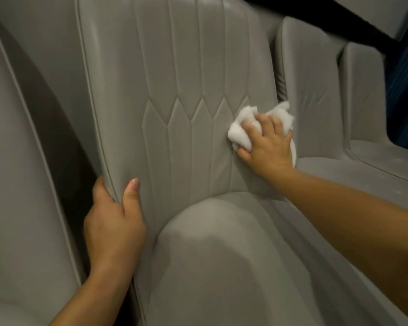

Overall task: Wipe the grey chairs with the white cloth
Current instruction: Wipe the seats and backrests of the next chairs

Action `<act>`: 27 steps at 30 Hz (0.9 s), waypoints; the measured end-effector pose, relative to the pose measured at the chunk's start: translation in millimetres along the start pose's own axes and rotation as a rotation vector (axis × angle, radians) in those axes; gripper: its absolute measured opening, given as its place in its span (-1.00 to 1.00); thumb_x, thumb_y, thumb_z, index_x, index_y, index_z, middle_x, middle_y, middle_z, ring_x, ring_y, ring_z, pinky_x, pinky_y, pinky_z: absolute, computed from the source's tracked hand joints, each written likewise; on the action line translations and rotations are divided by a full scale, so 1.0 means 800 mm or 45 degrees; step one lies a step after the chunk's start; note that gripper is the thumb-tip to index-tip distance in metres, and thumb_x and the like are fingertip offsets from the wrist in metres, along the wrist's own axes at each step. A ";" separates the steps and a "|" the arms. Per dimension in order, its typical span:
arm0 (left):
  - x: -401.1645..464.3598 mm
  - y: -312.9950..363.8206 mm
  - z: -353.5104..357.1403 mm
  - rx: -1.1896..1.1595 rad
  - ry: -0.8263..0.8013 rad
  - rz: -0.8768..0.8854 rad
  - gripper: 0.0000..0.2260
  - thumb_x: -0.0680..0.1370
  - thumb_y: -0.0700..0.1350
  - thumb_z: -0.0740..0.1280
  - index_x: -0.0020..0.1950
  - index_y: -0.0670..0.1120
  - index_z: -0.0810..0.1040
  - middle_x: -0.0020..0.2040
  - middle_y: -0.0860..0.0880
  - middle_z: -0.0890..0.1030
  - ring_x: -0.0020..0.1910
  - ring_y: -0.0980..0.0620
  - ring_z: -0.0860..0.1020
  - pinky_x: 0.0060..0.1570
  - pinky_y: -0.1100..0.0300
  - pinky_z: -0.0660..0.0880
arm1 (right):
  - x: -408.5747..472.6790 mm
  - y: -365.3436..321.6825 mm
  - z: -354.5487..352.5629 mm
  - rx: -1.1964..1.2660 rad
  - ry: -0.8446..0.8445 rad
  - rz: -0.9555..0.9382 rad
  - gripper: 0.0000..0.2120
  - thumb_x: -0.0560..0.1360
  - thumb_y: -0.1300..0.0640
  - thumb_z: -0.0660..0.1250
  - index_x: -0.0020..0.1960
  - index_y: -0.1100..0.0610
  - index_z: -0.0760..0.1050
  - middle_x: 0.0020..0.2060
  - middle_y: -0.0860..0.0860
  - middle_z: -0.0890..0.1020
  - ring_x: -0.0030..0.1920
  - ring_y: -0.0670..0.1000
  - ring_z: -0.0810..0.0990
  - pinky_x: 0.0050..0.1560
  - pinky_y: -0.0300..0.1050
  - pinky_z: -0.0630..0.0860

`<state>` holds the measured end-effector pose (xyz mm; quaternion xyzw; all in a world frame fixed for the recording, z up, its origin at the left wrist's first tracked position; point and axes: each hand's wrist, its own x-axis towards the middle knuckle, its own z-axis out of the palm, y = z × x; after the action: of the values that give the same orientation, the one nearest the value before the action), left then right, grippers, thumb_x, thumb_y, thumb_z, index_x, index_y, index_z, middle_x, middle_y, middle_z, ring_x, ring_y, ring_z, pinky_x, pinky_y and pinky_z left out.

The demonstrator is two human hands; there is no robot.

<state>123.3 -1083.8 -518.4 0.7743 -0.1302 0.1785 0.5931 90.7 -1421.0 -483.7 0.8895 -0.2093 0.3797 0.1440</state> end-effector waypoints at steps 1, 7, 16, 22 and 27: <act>-0.001 0.001 0.000 -0.002 -0.012 -0.006 -0.56 0.62 0.08 0.23 0.43 -0.09 0.38 0.18 -0.20 0.61 0.12 -0.28 0.55 -0.07 0.09 0.33 | -0.022 0.001 0.004 0.024 -0.027 0.018 -0.38 0.42 -0.19 0.38 0.41 -0.01 0.40 0.43 0.12 0.37 0.40 0.18 0.22 0.25 0.52 0.25; -0.002 0.001 -0.003 0.015 -0.037 -0.014 -0.54 0.62 0.10 0.23 0.45 -0.08 0.35 0.20 -0.17 0.60 0.13 -0.25 0.55 -0.06 0.09 0.36 | -0.129 -0.007 0.010 0.004 -0.442 0.067 -0.51 0.41 -0.24 0.25 0.29 -0.09 0.48 0.35 0.00 0.44 0.40 0.14 0.25 0.22 0.35 0.33; -0.028 0.033 0.000 0.285 0.147 0.299 -0.33 0.58 -0.12 0.29 0.59 -0.25 0.04 0.55 -0.42 -0.08 0.56 -0.34 -0.03 0.54 -0.01 0.04 | -0.098 -0.062 0.025 0.194 -0.970 0.388 -0.37 0.46 -0.30 -0.12 0.30 -0.08 0.50 0.27 0.03 0.54 0.28 0.14 0.40 0.32 0.16 0.22; -0.051 0.025 0.015 0.376 0.056 0.616 -0.27 0.49 -0.10 0.33 0.59 -0.21 0.11 0.58 -0.32 0.03 0.58 -0.26 -0.04 0.49 -0.29 0.06 | -0.100 -0.128 0.012 0.255 -1.001 -0.053 -0.43 0.39 -0.44 -0.05 0.25 -0.29 0.47 0.25 -0.09 0.55 0.27 0.17 0.48 0.24 0.26 0.27; -0.056 0.010 0.017 0.896 -0.287 0.729 -0.41 0.45 0.09 0.24 0.45 -0.13 0.45 0.52 -0.26 0.29 0.58 -0.24 0.01 0.50 -0.28 -0.15 | -0.099 -0.126 -0.035 0.361 -1.102 -0.204 -0.45 0.46 -0.42 0.15 0.37 -0.24 0.42 0.27 -0.03 0.52 0.30 0.13 0.45 0.33 0.17 0.30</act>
<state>80.9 -1099.7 -533.8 0.8758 -0.3338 0.2832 0.2033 72.6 -1300.4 -532.6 0.9905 -0.1268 -0.0142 -0.0507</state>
